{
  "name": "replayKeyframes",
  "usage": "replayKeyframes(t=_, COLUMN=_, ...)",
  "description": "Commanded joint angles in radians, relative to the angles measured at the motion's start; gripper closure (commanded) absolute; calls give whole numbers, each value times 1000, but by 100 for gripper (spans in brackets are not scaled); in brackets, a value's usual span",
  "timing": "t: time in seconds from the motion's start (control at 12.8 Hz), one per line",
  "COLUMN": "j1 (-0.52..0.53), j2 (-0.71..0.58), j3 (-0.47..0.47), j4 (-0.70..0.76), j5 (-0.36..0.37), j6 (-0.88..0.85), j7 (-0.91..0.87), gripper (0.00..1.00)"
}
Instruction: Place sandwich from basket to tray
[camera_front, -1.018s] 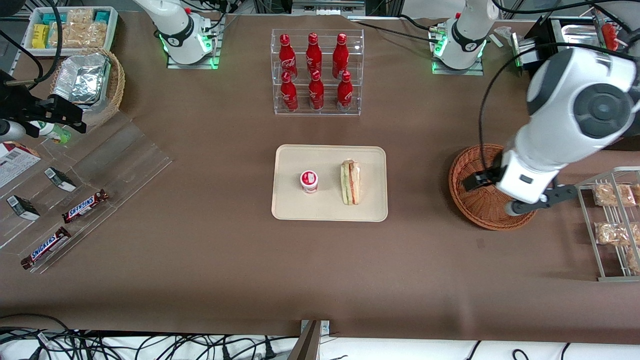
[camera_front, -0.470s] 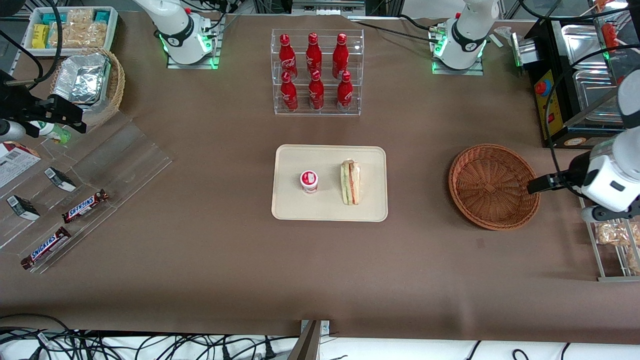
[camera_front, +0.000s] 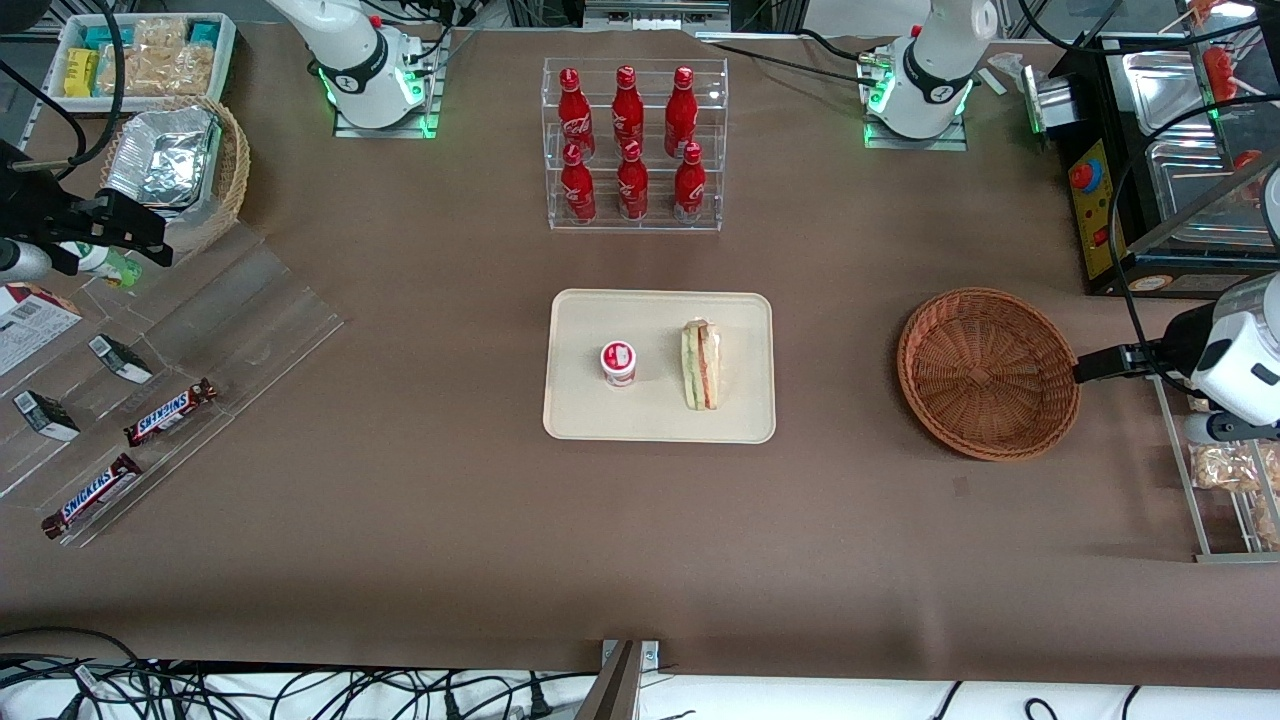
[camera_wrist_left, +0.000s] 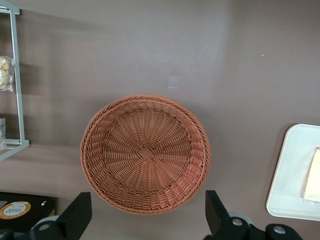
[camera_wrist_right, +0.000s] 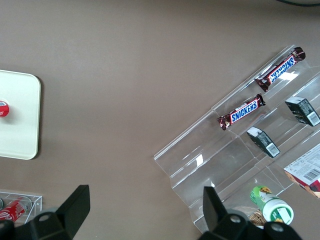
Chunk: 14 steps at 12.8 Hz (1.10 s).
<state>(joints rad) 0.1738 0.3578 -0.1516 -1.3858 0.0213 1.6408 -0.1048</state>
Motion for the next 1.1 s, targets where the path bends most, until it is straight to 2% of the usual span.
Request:
replayKeyframes(t=0.0, j1=-94, j2=-71, j3=102, j4=-55, j5=-31, j6=-10, j7=33, gripper=0)
replayKeyframes(t=0.31, j1=-224, j2=-134, j3=233, j4=-119, j5=-29, j6=-12, j7=140, gripper=0)
replayKeyframes(t=1.02, j1=-221, j2=-114, j3=228, j4=-105, j5=-27, j6=-9, j7=160, gripper=0)
